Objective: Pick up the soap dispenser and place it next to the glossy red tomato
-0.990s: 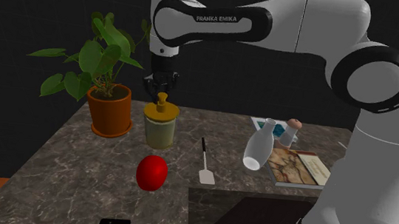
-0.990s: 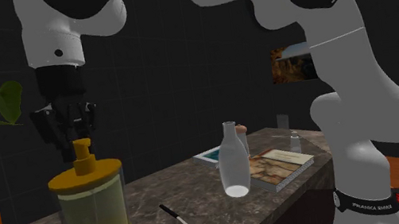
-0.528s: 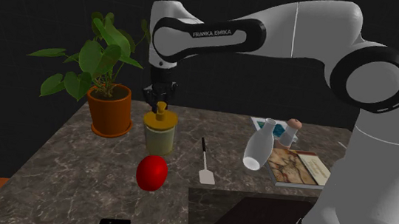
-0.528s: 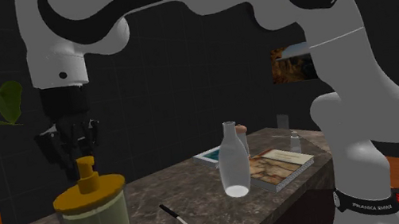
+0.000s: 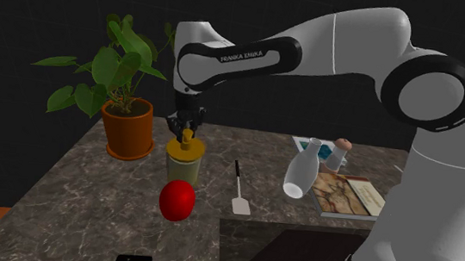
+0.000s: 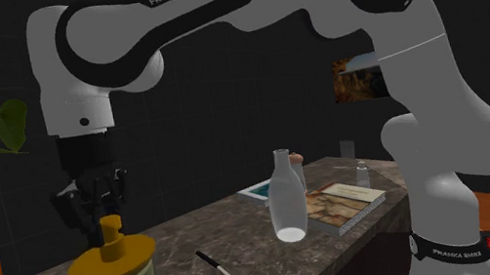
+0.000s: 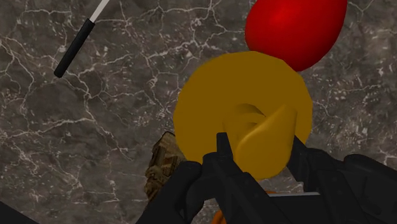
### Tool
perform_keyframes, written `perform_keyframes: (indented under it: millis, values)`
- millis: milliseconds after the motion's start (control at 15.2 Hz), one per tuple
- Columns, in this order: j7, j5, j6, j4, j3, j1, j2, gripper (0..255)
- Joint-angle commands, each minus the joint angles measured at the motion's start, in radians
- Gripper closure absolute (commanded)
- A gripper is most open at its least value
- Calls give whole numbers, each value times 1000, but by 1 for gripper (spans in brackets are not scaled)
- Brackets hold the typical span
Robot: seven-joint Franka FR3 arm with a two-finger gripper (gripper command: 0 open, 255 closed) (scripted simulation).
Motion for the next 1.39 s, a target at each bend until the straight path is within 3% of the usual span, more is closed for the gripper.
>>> perform_keyframes:
  millis: [0, 528, 594, 924, 1188, 1320]
  values:
    - [0, 0, 27, -21, 0, 0, 5, 255]
    - [0, 0, 34, -26, 0, 0, 7, 255]
    - [0, 0, 34, -26, 0, 0, 7, 0]
    - [0, 0, 34, -26, 0, 0, 7, 0]
    - [0, 1, -85, 70, 1, 1, -17, 0]
    - [0, 1, -85, 70, 1, 1, -17, 0]
